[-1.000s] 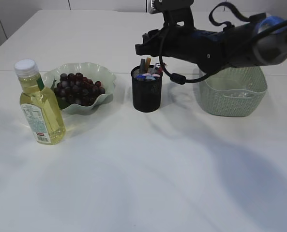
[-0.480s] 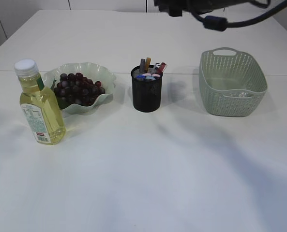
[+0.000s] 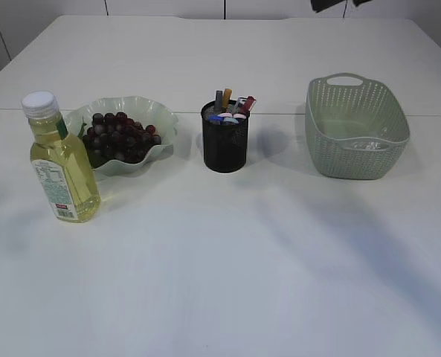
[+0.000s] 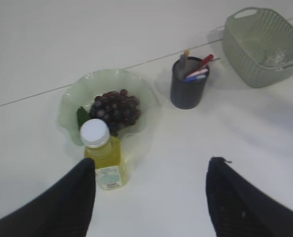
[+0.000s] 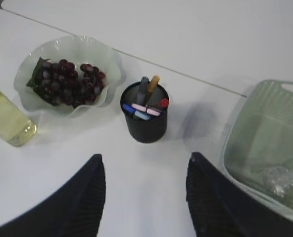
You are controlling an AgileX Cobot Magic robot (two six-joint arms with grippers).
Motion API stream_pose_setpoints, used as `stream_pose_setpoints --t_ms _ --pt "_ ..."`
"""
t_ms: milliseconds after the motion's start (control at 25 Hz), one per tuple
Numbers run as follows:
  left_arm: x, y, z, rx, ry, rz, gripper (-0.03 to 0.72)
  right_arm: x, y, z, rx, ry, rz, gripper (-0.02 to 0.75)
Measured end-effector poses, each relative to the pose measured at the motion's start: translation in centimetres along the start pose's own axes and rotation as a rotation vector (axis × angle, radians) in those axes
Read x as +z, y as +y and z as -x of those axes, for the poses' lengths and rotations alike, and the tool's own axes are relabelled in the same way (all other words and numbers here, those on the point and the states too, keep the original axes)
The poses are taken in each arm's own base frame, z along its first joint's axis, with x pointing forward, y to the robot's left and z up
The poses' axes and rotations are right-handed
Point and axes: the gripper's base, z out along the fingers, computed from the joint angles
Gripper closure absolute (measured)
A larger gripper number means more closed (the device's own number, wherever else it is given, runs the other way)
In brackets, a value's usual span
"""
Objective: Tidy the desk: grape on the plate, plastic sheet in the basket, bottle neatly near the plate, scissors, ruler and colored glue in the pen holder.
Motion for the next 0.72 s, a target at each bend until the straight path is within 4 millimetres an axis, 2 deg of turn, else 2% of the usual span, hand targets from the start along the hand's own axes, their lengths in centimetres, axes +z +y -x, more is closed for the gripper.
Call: stream_pose_setpoints --t_ms 240,480,720 --pt "-0.6 -2.3 -0.2 0.096 0.001 -0.256 0.226 -3.2 0.1 -0.8 -0.005 0.062 0.003 0.311" --pt "-3.3 -1.5 -0.7 0.155 -0.095 -0.215 0.232 -6.8 0.4 -1.6 -0.017 0.022 0.009 0.311" --pt "-6.5 -0.7 -4.8 0.141 -0.223 -0.216 0.250 -10.2 1.9 -6.1 -0.066 -0.023 0.065 0.311"
